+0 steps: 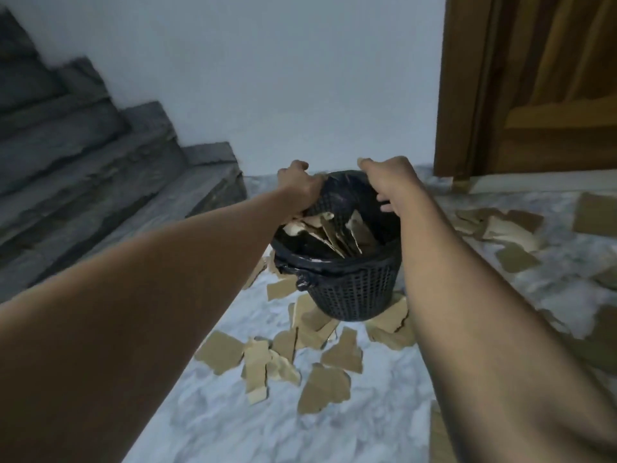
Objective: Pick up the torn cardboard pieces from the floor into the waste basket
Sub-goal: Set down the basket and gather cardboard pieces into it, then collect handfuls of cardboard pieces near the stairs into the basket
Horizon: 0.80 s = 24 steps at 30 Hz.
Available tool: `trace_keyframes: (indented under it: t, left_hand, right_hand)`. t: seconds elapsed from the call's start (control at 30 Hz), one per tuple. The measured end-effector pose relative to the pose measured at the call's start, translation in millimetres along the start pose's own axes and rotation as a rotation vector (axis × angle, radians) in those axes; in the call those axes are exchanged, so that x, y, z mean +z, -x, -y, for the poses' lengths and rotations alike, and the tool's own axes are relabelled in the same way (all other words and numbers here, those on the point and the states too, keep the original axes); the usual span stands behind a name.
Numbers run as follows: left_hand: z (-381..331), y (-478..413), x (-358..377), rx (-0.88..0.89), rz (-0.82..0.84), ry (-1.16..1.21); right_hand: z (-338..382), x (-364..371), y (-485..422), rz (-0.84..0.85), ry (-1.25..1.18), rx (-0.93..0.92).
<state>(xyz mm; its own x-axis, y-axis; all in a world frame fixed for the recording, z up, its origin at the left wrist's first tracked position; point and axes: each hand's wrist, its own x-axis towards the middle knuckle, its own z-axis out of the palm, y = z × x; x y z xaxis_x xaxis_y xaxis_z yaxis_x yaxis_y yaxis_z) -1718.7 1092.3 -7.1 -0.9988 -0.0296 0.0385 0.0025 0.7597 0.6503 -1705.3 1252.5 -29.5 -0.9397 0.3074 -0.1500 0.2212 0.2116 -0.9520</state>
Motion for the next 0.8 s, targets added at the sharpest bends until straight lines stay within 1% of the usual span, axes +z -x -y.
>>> trace_keyframes:
  t: [0.07,0.13,0.2,0.33,0.37,0.4,0.47,0.5,0.57,0.6,0.67,0.73,0.8]
  left_hand:
    - [-1,-10,0,-0.013,0.036,-0.043]
    - [2,-19,0,0.000,0.035,-0.125]
    - [11,-31,3,0.043,0.034,-0.219]
    - [43,-52,17,0.171,0.138,-0.489]
    - [53,-54,19,0.209,0.126,-0.577]
    - [62,-57,20,0.245,0.081,-0.654]
    - [80,-64,18,0.250,-0.024,-0.734]
    - [89,-67,16,0.209,-0.038,-0.722]
    - [106,-75,10,0.079,0.005,-0.620]
    - [114,-79,7,0.015,0.045,-0.523]
    - [122,-81,4,-0.088,0.129,-0.253]
    - [120,-77,4,-0.193,0.222,-0.008]
    - [119,-77,8,-0.312,0.249,0.191]
  right_hand:
    - [-8,-5,-8,-0.001,-0.006,0.006]
    - [-15,-6,-18,0.030,0.025,-0.003]
    - [-22,-4,-29,0.050,0.071,-0.018]
    - [-31,15,-47,0.063,0.213,-0.026]
    - [-32,21,-47,0.088,0.269,-0.031]
    - [-34,25,-48,0.111,0.328,-0.025]
    - [-41,30,-47,0.124,0.428,-0.045]
    - [-44,30,-47,0.102,0.456,-0.089]
    - [-49,27,-50,0.007,0.510,-0.190]
    - [-51,24,-52,-0.047,0.558,-0.216]
    - [-54,15,-54,-0.137,0.646,-0.212]
    - [-57,6,-49,-0.218,0.685,-0.245]
    - [-62,0,-39,-0.300,0.756,-0.286]
